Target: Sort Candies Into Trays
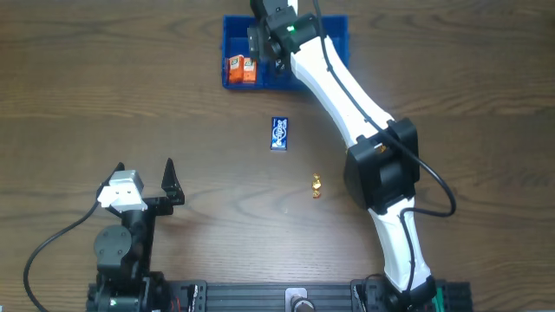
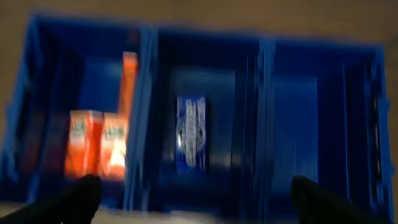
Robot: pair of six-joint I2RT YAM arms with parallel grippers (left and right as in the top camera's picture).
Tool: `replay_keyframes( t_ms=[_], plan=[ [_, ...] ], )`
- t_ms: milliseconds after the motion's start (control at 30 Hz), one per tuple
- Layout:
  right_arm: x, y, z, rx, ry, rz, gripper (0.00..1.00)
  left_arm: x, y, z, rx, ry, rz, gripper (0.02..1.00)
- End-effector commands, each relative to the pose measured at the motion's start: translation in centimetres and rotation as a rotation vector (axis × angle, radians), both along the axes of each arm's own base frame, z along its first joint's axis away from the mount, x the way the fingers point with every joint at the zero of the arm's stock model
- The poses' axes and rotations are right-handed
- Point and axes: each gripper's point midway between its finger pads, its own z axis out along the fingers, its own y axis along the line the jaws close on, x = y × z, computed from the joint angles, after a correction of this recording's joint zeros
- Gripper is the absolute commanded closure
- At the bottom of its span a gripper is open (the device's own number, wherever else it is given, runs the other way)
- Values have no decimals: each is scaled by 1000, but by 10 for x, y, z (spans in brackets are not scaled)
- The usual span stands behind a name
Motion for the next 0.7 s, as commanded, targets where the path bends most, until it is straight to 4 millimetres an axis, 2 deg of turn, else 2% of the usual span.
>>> replay_keyframes(
  t_ms=[33, 100, 133, 233, 367, 467, 533, 700],
  plan=[
    [-57, 21, 61, 69, 13, -19, 1, 0, 1, -20, 16, 48, 3, 20],
    [-85, 27, 50, 65, 112, -19, 1, 0, 1, -20, 16, 48, 3, 20],
    [-92, 28, 43, 69, 149, -16, 1, 0, 1, -20, 16, 48, 3, 20],
    [-120, 32, 1, 71, 292, -31, 1, 0, 1, -20, 16, 48, 3, 20],
    [-144, 28, -57, 75, 416, -78, 1, 0, 1, -20, 16, 48, 3, 20],
    [-155, 29, -89, 100, 468, -69, 1, 0, 1, -20, 16, 48, 3, 20],
    [-158, 26, -103, 96, 472, -74, 1, 0, 1, -20, 16, 48, 3, 20],
    [-154, 17, -121, 88, 478, -102, 1, 0, 1, -20, 16, 48, 3, 20]
  ],
)
